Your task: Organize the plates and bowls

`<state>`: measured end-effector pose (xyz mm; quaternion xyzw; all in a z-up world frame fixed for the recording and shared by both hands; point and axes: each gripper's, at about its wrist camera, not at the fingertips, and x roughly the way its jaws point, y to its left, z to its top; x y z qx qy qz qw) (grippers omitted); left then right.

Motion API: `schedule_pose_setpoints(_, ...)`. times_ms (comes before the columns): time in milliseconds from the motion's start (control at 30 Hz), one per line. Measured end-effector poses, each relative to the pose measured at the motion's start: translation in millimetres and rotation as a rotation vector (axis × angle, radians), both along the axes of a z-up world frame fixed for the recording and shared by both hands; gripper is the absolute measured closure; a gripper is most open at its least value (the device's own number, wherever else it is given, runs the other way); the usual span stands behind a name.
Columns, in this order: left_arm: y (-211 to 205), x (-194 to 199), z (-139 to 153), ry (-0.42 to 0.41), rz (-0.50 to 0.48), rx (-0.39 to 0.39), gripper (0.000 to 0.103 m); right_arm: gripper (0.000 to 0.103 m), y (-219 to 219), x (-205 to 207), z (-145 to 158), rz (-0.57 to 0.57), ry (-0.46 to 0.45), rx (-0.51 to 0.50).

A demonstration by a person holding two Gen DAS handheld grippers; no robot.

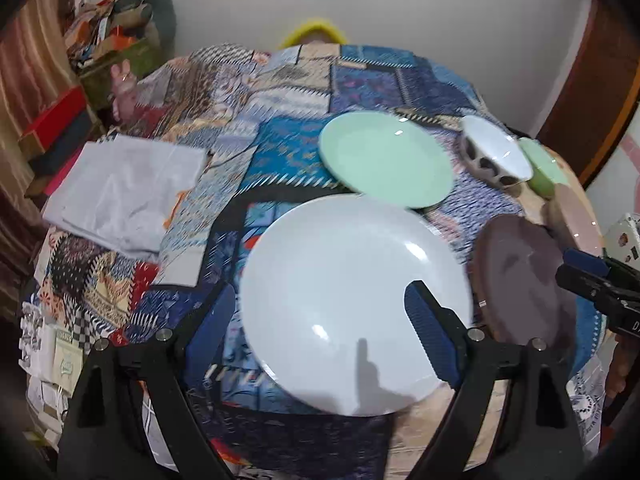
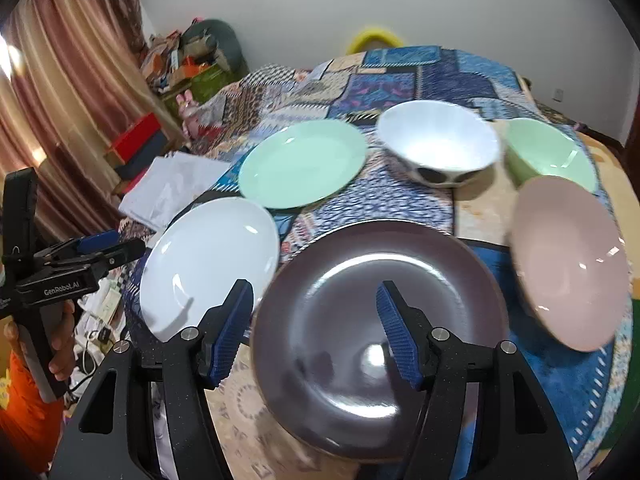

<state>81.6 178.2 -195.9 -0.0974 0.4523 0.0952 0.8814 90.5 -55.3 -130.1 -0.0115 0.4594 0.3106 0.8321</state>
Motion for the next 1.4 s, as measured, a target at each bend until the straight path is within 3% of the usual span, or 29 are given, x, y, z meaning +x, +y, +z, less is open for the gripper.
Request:
schedule_pose_setpoints(200,25.7,-2.9,-20.0,0.034,0.025,-0.014,0.016,0.042,32.8,4.8,-13.9,0.047,0.032,-0.030)
schedule_pose_setpoints(433,49.5,-3.9,-43.2,0.071,0.036,-0.084,0.016,0.043,59.4,15.4,-29.3,0.079,0.052,-0.066)
schedule_pose_setpoints(533,55.7,-4.1,-51.0,0.089,0.039,-0.111,0.029,0.043,67.6,21.6,-36.8,0.089,0.074,-0.081)
schedule_pose_setpoints(767,59.4,-3.1,-59.3,0.107,0.011,-0.161,0.062,0.063,85.9,30.6,-39.2,0.124,0.055,-0.132)
schedule_pose_setpoints(867,55.9,-1.9,-61.2,0.113,-0.021,-0.174,0.069,0.070,92.3,35.9,-43.2,0.146,0.072,-0.150)
schedule_pose_setpoints(1067,49.1,-3.6,-62.9,0.116,-0.062,-0.202,0.073,0.086,97.8,42.0,-57.1,0.149,0.101,-0.198)
schedule_pose_setpoints(1400,46.3,-4.5,-64.8,0.122,-0.062,-0.213,0.073,0.084,99.5,44.2,-62.1,0.157,0.158,-0.179)
